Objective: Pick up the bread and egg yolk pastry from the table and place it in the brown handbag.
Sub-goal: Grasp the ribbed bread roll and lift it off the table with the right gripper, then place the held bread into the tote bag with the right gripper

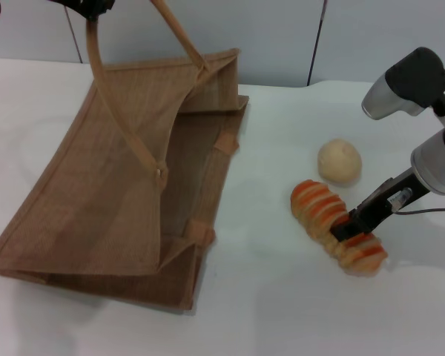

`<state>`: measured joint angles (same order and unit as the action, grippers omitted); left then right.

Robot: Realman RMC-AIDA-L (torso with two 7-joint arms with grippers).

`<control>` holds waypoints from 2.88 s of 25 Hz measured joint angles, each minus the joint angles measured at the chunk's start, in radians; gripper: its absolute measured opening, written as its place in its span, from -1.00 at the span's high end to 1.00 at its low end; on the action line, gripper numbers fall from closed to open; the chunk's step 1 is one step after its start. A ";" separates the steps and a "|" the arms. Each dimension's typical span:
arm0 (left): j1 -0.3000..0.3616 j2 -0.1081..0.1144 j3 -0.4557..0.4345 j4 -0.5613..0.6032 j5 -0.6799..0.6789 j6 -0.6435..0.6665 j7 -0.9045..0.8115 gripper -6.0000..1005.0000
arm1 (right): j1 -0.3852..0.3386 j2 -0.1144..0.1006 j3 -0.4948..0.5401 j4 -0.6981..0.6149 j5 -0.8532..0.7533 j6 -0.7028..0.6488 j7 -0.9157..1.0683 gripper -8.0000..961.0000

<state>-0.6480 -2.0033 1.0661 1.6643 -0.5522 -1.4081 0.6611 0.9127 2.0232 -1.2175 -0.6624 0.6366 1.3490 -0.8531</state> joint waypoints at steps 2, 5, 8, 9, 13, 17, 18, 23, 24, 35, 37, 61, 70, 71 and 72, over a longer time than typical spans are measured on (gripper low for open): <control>0.000 0.000 0.000 0.000 0.000 0.000 0.000 0.76 | 0.000 0.000 0.000 0.000 0.000 0.000 0.000 0.13; 0.001 0.000 0.000 0.000 0.000 0.000 0.000 0.76 | 0.000 0.000 0.000 0.000 0.000 0.001 0.000 0.18; 0.001 0.000 0.000 0.000 0.000 0.001 0.000 0.76 | 0.000 0.000 0.000 -0.001 0.000 0.001 0.000 0.23; 0.002 0.000 0.000 0.000 0.000 0.001 0.000 0.76 | 0.000 0.000 0.000 -0.003 0.000 0.001 0.000 0.24; 0.005 0.000 -0.001 0.000 0.000 0.002 0.000 0.76 | -0.013 0.000 0.023 -0.060 0.001 0.017 0.002 0.36; 0.007 0.001 -0.002 0.000 0.000 0.004 0.000 0.76 | -0.041 0.001 0.091 -0.162 0.002 0.091 0.002 0.37; 0.007 0.001 -0.002 0.000 0.000 0.004 0.000 0.76 | -0.050 0.002 0.104 -0.196 0.003 0.114 0.002 0.38; 0.003 0.001 0.001 0.000 0.000 0.006 0.002 0.76 | -0.088 0.006 0.114 -0.330 0.065 0.196 0.013 0.39; 0.000 0.001 0.002 0.000 0.000 0.006 0.003 0.76 | -0.092 0.006 0.108 -0.344 0.092 0.208 0.015 0.40; -0.079 -0.020 0.008 0.018 -0.012 0.009 0.003 0.76 | -0.042 0.008 -0.024 -0.258 0.191 0.135 0.016 0.44; -0.083 -0.023 0.019 0.038 -0.013 0.009 -0.001 0.76 | -0.024 0.008 -0.029 -0.224 0.192 0.114 0.012 0.45; -0.091 -0.025 0.091 0.144 -0.065 0.004 -0.063 0.76 | 0.078 0.006 -0.089 -0.076 0.332 -0.053 -0.033 0.50; -0.112 -0.024 0.136 0.153 -0.085 0.022 -0.088 0.76 | 0.130 0.007 -0.137 -0.030 0.349 -0.166 -0.043 0.51; -0.115 -0.024 0.140 0.153 -0.088 0.023 -0.090 0.76 | 0.137 0.008 -0.139 -0.020 0.350 -0.180 -0.051 0.52; -0.118 -0.024 0.145 0.153 -0.090 0.024 -0.090 0.76 | 0.143 0.008 -0.141 -0.008 0.351 -0.193 -0.060 0.52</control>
<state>-0.7661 -2.0278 1.2110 1.8178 -0.6418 -1.3842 0.5711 1.0557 2.0315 -1.3580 -0.6708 0.9880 1.1562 -0.9127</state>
